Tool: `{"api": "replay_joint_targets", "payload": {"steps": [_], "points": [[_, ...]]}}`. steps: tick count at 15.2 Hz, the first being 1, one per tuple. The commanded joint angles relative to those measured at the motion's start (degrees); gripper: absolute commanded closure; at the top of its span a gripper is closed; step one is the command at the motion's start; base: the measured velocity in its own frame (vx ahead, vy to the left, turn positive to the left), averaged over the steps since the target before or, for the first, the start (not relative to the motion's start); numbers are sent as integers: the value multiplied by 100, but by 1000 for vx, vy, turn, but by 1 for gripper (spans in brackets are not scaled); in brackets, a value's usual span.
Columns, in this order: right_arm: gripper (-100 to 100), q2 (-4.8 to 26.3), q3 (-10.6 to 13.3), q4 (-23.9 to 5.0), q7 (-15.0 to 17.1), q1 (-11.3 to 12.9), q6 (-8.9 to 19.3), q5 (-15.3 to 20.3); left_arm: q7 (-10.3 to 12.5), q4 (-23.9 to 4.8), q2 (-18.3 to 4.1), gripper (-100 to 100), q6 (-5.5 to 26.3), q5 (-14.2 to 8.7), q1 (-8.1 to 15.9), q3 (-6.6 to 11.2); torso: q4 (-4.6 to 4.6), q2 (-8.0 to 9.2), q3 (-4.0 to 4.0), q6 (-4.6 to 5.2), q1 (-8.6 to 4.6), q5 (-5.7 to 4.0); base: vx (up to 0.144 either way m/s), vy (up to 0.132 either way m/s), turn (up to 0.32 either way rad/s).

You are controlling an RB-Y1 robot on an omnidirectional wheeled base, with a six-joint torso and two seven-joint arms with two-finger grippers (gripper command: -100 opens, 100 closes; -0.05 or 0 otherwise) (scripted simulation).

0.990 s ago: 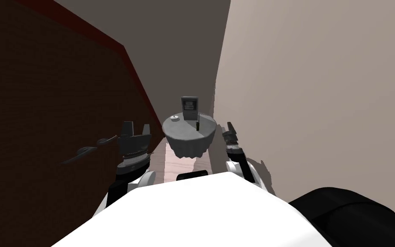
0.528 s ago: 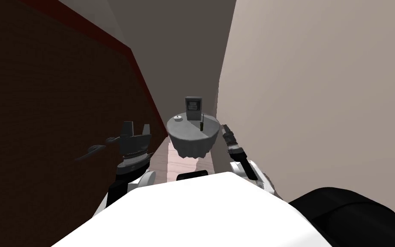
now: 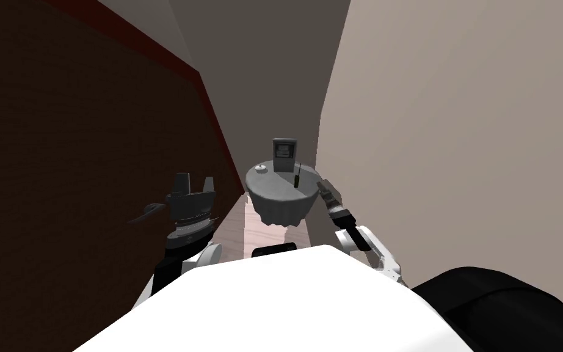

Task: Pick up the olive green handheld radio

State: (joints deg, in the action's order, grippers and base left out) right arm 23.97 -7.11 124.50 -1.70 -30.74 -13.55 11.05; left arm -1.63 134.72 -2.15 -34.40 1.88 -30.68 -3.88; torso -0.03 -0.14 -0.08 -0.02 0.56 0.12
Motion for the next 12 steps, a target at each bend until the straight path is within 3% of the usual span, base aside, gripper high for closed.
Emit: {"api": "replay_joint_targets", "payload": {"steps": [1,5,8,12], "points": [[-100,284,-130,-185,-151,-23,171,172,0,0,0,0,0,0,0,0,0,0,0,0,0,0,22,147,115],[-100,580,-277,-400,-304,-29,356,362,0,0,1,0,0,0,0,-1,0,0,0,0,20,4,32,165,75],[-100,994,-505,-732,-541,-38,641,654,0,0,0,0,0,0,0,0,1,2,2,-1,10,3,38,158,105],[-100,1249,-658,-954,-699,-44,832,849,0,0,0,0,0,0,0,0,-1,-3,-2,1,5,3,52,138,64]]}}
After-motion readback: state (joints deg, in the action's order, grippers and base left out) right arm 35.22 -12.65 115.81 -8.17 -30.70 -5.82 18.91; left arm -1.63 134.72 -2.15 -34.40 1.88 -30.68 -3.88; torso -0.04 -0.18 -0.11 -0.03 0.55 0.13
